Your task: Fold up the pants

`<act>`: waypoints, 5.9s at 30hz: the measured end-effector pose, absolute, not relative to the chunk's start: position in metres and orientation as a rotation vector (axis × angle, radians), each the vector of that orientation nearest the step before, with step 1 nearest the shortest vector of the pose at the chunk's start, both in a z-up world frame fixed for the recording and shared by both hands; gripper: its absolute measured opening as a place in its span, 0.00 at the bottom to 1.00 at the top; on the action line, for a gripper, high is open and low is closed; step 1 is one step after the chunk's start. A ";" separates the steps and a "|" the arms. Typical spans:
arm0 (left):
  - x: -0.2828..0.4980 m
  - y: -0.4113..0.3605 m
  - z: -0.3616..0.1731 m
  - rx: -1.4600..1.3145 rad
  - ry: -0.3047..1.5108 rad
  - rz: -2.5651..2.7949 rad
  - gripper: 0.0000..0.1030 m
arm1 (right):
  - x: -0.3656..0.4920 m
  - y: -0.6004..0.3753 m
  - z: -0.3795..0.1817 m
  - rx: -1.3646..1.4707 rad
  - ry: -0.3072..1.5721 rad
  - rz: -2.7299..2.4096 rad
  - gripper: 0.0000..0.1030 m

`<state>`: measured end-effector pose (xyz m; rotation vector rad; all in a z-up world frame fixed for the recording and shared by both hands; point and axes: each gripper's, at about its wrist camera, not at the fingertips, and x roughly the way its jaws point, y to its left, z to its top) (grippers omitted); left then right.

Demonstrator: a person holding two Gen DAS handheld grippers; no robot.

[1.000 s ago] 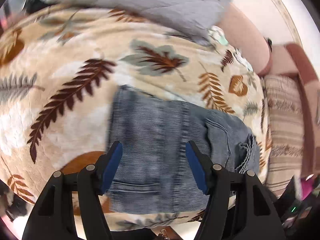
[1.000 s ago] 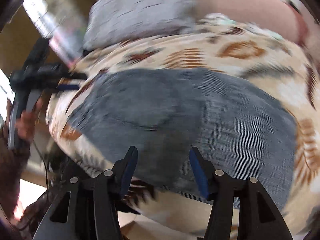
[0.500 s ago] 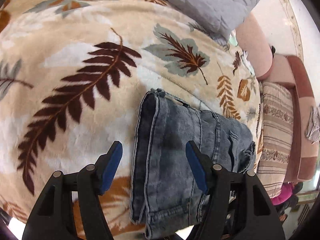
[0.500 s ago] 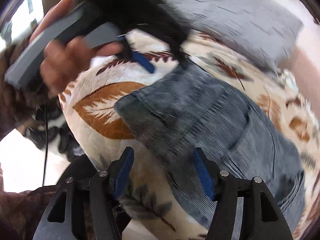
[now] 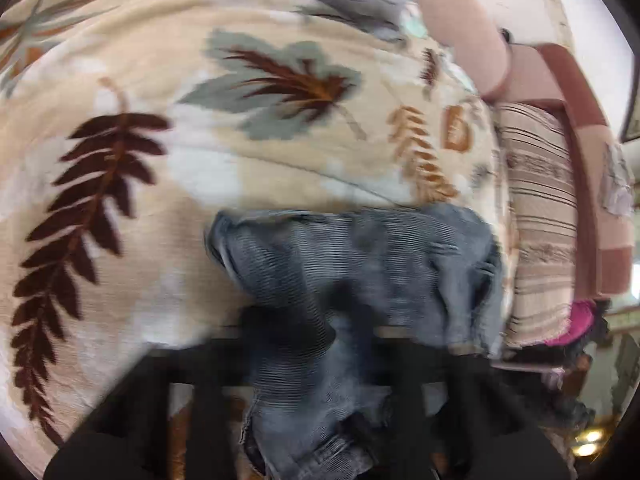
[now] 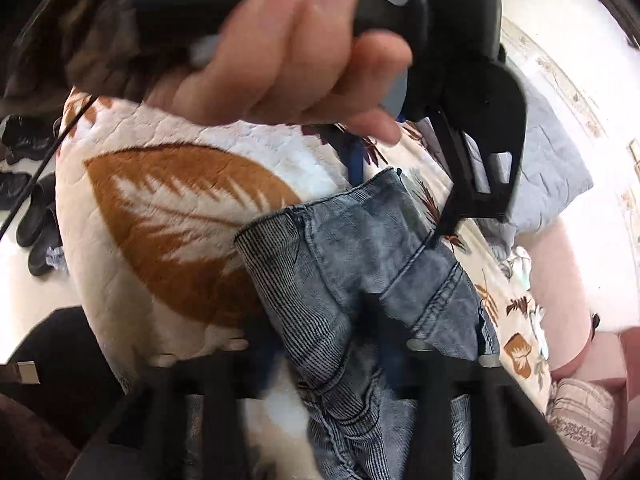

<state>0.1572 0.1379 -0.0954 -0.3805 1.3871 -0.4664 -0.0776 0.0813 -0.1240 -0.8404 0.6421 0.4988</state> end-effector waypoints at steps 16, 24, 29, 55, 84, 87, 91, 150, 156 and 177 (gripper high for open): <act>0.126 -0.001 0.018 -0.166 1.181 -0.646 0.15 | -0.068 -0.092 -0.022 -0.198 0.716 0.408 0.12; 0.132 -0.122 -0.043 -0.053 1.340 -0.659 0.18 | -0.057 -0.240 -0.088 0.292 1.013 0.234 0.11; 0.130 -0.170 -0.080 0.077 1.418 -0.561 0.20 | -0.063 -0.273 -0.103 0.460 1.030 0.304 0.12; 0.160 -0.154 -0.068 0.470 1.369 -0.754 0.66 | -0.022 -0.247 -0.135 0.851 1.060 0.574 0.51; 0.099 -0.225 -0.029 0.490 1.116 -0.610 0.41 | -0.067 -0.352 -0.138 0.906 0.996 0.374 0.26; 0.096 -0.225 -0.026 0.487 1.114 -0.601 0.45 | -0.074 -0.361 -0.132 0.892 0.976 0.379 0.39; 0.093 -0.224 -0.023 0.490 1.112 -0.599 0.47 | -0.080 -0.369 -0.126 0.880 0.941 0.369 0.46; 0.142 -0.277 -0.072 0.734 1.358 -0.723 0.82 | -0.060 -0.392 -0.150 1.034 0.906 0.484 0.48; 0.113 -0.258 -0.037 0.711 1.200 -0.766 0.44 | -0.067 -0.393 -0.121 0.996 0.844 0.511 0.07; 0.110 -0.180 0.029 0.207 1.027 -0.512 0.80 | -0.047 -0.467 -0.092 0.919 0.780 0.343 0.61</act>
